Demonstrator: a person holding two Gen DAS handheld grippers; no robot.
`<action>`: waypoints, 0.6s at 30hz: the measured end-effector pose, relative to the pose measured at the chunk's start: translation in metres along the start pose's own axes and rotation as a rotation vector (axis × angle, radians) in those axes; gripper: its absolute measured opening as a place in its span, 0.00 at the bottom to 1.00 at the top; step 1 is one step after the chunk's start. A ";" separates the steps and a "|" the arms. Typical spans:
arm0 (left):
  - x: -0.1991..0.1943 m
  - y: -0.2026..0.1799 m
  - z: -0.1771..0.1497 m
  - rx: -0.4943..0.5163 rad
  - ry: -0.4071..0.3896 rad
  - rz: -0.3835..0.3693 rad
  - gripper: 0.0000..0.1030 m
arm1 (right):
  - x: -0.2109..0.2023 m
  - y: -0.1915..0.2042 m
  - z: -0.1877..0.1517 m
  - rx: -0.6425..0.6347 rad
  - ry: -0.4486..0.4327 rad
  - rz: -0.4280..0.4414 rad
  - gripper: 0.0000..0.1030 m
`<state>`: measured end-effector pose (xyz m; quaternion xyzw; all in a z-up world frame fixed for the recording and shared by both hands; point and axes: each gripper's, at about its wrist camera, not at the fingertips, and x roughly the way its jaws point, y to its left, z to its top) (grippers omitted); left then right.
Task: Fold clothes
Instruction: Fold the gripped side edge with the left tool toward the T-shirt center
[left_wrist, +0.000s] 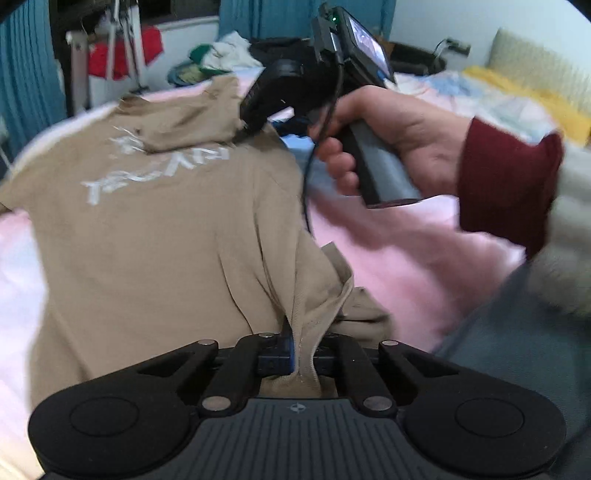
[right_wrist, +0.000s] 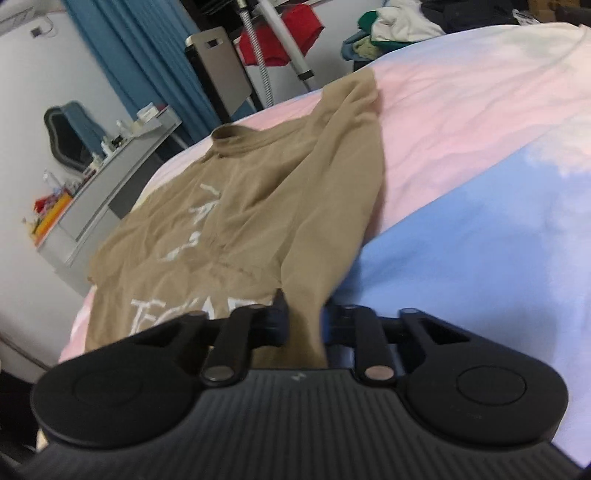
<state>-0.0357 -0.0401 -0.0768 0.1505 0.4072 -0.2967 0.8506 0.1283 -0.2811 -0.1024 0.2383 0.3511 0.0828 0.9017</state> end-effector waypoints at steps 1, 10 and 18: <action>0.001 -0.001 -0.001 -0.005 0.005 -0.017 0.02 | -0.005 -0.001 0.003 0.011 -0.012 -0.004 0.13; 0.009 -0.007 -0.010 -0.053 0.048 -0.153 0.04 | -0.004 -0.003 0.002 -0.057 -0.014 -0.123 0.10; -0.040 0.020 -0.005 -0.153 -0.042 -0.167 0.70 | -0.026 -0.004 0.002 -0.004 -0.031 -0.086 0.21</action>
